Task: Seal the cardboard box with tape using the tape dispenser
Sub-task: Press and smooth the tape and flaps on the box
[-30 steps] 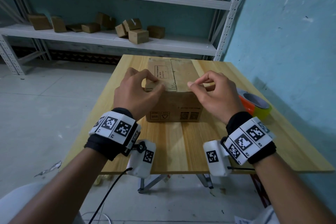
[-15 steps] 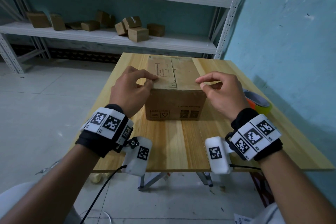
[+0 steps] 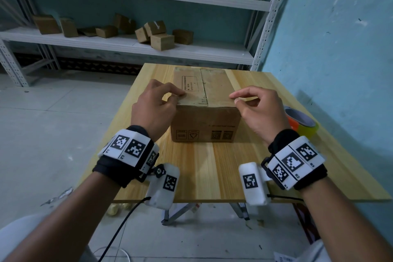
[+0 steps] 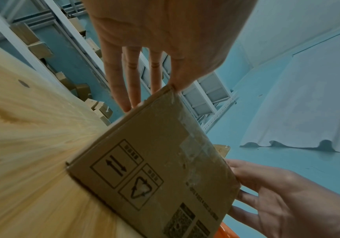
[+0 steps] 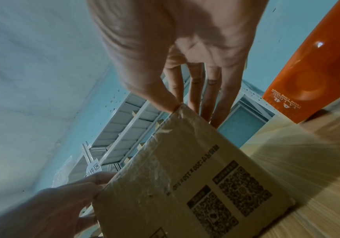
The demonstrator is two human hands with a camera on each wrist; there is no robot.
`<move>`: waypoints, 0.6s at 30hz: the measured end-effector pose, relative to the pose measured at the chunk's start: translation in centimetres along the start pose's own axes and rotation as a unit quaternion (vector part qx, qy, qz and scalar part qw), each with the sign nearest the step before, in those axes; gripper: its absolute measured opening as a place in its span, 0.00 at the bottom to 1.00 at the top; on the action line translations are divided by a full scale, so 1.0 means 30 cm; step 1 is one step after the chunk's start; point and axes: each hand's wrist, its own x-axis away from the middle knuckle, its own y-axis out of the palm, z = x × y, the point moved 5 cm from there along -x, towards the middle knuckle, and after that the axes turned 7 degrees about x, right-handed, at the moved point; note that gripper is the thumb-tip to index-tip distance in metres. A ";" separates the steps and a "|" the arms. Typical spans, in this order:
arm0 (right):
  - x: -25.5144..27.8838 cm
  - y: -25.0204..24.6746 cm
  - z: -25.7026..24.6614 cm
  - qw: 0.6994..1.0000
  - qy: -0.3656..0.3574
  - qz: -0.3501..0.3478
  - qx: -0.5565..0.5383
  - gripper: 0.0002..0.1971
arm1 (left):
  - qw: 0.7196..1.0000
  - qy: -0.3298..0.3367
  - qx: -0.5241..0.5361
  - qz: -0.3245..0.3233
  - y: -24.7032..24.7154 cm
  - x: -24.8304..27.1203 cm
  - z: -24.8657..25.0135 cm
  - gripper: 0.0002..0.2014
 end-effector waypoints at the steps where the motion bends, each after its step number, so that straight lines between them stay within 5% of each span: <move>1: 0.000 0.001 -0.001 1.000 -0.002 0.003 0.005 0.07 | 1.000 0.002 -0.006 0.003 0.001 0.002 0.003 0.08; 9: -0.006 0.011 -0.002 0.999 -0.014 0.023 0.030 0.03 | 0.998 0.012 -0.057 0.016 0.002 0.008 0.018 0.07; 18: -0.010 0.038 -0.009 0.997 -0.002 0.029 0.072 0.11 | 0.996 0.017 -0.084 0.016 0.009 0.010 0.021 0.07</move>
